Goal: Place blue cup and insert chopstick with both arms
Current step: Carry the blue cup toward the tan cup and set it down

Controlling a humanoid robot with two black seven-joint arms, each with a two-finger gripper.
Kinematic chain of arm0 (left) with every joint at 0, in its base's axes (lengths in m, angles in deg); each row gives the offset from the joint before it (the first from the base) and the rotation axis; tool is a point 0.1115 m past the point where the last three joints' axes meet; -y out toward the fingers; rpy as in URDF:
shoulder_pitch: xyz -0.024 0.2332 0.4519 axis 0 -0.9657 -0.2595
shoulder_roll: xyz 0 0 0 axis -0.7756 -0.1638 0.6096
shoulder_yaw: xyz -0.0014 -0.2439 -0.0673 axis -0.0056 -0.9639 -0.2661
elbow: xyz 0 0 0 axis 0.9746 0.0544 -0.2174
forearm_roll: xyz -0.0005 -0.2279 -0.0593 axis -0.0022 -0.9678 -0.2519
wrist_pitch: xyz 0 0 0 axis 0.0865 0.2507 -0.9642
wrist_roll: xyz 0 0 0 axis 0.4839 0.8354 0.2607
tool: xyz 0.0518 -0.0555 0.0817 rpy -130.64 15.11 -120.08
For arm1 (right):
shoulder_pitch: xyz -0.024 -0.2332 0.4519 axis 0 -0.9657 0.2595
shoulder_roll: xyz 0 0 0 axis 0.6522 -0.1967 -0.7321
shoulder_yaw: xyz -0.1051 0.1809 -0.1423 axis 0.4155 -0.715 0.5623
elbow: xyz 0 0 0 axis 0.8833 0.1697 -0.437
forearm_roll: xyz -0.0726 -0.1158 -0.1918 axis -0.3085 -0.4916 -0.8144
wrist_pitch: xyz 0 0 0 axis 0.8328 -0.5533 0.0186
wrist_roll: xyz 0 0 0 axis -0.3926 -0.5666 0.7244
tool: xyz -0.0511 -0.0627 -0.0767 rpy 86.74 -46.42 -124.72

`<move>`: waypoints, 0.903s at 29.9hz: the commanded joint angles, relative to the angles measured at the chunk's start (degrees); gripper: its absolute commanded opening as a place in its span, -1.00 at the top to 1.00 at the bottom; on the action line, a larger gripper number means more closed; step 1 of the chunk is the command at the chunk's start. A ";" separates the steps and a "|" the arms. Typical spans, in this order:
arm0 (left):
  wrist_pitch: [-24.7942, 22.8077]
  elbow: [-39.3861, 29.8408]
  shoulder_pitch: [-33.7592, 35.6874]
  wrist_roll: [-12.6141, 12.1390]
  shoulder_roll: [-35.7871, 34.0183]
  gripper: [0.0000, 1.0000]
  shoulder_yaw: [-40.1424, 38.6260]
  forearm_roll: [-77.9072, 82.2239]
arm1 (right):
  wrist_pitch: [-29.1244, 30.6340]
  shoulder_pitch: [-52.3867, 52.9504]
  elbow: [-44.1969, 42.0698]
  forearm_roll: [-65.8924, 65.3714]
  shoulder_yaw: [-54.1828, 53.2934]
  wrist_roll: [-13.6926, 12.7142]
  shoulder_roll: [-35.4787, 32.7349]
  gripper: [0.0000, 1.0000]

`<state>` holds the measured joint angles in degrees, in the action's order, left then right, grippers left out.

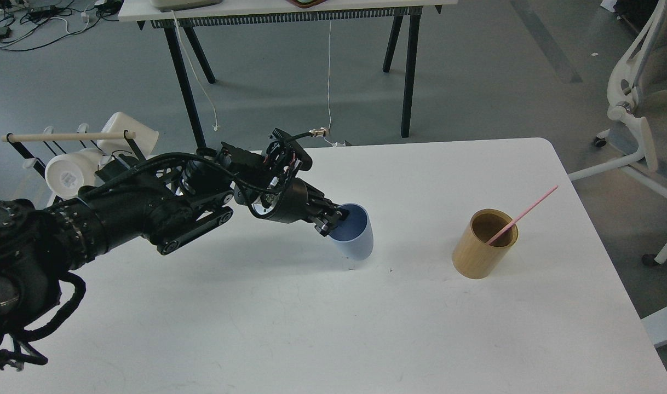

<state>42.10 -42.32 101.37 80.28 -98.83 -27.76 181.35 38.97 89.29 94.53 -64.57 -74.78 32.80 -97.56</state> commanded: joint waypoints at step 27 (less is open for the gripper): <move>-4.76 -4.09 -1.76 -0.01 -2.00 0.04 -6.69 -0.53 | 0.00 -0.09 0.53 -0.01 0.71 0.00 0.19 -0.96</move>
<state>38.41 -44.82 99.64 80.25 -100.07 -33.03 182.86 38.97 89.19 94.77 -64.57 -74.40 32.80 -97.39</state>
